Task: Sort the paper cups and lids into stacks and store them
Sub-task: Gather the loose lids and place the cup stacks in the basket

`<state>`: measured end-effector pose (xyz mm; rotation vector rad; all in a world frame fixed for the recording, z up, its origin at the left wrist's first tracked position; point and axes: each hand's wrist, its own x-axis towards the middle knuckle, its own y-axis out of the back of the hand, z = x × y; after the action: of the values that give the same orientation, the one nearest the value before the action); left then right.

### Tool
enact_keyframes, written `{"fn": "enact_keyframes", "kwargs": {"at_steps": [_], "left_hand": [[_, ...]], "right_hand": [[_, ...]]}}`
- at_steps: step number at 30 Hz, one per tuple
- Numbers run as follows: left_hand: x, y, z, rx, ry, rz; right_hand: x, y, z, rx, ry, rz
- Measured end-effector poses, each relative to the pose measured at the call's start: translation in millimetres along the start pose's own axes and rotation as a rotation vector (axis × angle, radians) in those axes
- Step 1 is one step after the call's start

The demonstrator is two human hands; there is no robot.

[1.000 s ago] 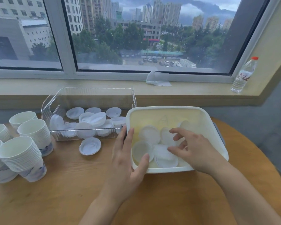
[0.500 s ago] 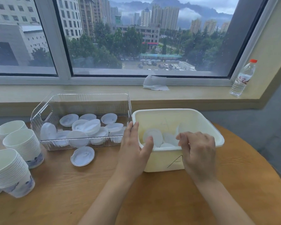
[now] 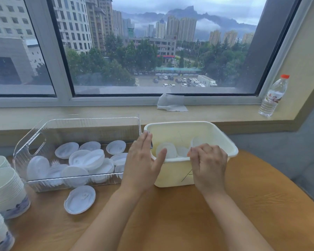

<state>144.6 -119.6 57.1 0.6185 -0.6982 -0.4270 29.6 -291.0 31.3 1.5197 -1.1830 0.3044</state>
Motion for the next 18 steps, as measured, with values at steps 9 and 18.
{"fn": "enact_keyframes", "kwargs": {"at_steps": [9,18], "left_hand": [[31,-5,-34,-0.216,0.168,-0.071],[35,-8,-50,-0.121,0.110,-0.094]], "right_hand": [[33,-39,2,0.005,0.001,-0.048],[56,-61,3,0.024,0.002,-0.090]]}}
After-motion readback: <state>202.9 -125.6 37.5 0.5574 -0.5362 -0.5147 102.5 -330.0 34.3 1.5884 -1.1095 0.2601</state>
